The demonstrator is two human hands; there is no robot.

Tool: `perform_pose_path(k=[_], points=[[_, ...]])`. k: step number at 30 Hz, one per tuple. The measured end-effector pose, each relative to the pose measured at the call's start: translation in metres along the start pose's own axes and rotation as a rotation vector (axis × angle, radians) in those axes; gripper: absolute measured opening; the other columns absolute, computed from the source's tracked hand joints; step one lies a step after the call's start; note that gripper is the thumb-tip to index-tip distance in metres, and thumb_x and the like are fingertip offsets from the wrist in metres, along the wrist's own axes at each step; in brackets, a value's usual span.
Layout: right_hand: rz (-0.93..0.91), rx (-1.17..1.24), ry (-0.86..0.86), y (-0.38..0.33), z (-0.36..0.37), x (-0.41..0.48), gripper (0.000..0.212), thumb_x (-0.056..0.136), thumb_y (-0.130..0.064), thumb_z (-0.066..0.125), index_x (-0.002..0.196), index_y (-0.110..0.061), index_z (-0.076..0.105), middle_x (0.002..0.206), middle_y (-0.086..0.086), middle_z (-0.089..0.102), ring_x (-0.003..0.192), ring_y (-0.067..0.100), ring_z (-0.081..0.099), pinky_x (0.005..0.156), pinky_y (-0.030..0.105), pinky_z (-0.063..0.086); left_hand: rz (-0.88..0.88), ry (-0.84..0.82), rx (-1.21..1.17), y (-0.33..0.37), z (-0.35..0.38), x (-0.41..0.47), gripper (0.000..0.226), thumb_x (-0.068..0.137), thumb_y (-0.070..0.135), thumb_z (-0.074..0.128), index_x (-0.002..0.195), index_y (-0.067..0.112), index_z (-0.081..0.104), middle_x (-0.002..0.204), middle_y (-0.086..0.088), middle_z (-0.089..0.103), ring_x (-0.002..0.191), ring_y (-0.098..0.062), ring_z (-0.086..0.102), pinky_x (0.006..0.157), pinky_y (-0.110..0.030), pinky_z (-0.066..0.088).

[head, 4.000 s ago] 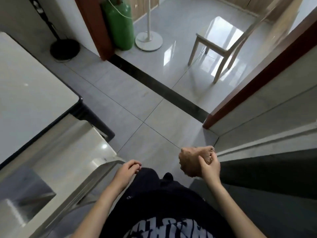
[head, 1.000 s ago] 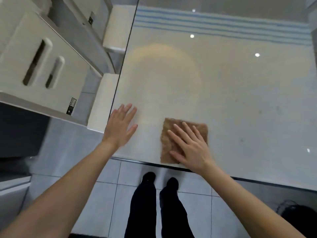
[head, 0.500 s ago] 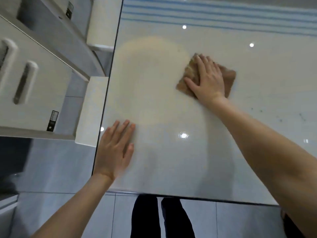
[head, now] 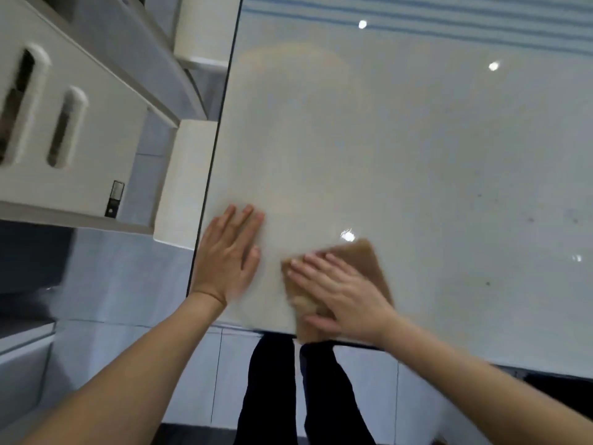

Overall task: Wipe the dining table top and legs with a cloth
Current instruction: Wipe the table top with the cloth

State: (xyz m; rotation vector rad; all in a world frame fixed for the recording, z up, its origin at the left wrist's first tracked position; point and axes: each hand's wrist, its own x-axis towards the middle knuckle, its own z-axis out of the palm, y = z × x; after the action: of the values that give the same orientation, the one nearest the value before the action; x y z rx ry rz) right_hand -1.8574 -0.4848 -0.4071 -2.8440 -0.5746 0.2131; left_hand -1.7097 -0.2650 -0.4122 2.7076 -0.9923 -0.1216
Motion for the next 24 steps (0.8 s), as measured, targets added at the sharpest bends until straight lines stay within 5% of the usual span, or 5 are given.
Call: perform_pose_path(k=[8, 13, 16, 22, 24], points=[[0.772, 0.049, 0.267, 0.071, -0.028, 0.133, 0.073, 0.094, -0.054, 0.035, 0.154, -0.013, 0.025, 0.161, 0.004, 0.024, 0.149, 0.026, 0.019, 0.122, 0.041, 0.009, -0.011, -0.012, -0.039, -0.002, 0.0, -0.001, 0.054, 0.091, 0.027, 0.043, 0.144, 0.018, 0.045, 0.15, -0.004, 0.043, 0.142, -0.027, 0.033, 0.116, -0.043, 0.025], [0.514, 0.088, 0.184, -0.082, 0.012, 0.047, 0.067, 0.097, -0.043, 0.043, 0.153, -0.011, 0.026, 0.161, 0.005, 0.022, 0.15, 0.024, 0.014, 0.122, 0.042, 0.014, -0.017, -0.005, -0.057, -0.001, -0.001, -0.001, 0.054, 0.09, 0.02, 0.043, 0.143, 0.017, 0.045, 0.149, -0.005, 0.044, 0.141, -0.028, 0.034, 0.117, -0.043, 0.024], [0.427, 0.089, 0.18, -0.081, 0.018, 0.006, 0.065, 0.095, -0.041, 0.05, 0.152, -0.014, 0.031, 0.16, 0.0, 0.024, 0.149, 0.02, 0.019, 0.121, 0.04, 0.018, -0.01, -0.007, -0.046, 0.001, -0.003, 0.001, 0.054, 0.089, 0.02, 0.042, 0.142, 0.015, 0.046, 0.149, -0.005, 0.045, 0.14, -0.03, 0.037, 0.117, -0.043, 0.025], [0.825, 0.039, 0.224, -0.009, -0.003, 0.084, 0.067, 0.098, -0.05, 0.034, 0.154, -0.013, 0.025, 0.16, 0.004, 0.025, 0.149, 0.026, 0.019, 0.121, 0.043, 0.012, -0.012, 0.011, -0.055, 0.002, -0.001, 0.0, 0.054, 0.088, 0.019, 0.044, 0.142, 0.015, 0.047, 0.148, -0.005, 0.046, 0.139, -0.03, 0.037, 0.116, -0.043, 0.026], [0.813, 0.059, 0.224, -0.016, -0.003, 0.094, 0.068, 0.098, -0.049, 0.034, 0.154, -0.013, 0.024, 0.161, 0.004, 0.023, 0.149, 0.027, 0.016, 0.121, 0.044, 0.011, -0.019, -0.003, -0.063, 0.001, -0.003, 0.001, 0.054, 0.088, 0.019, 0.045, 0.142, 0.015, 0.047, 0.147, -0.005, 0.046, 0.138, -0.03, 0.038, 0.116, -0.043, 0.026]])
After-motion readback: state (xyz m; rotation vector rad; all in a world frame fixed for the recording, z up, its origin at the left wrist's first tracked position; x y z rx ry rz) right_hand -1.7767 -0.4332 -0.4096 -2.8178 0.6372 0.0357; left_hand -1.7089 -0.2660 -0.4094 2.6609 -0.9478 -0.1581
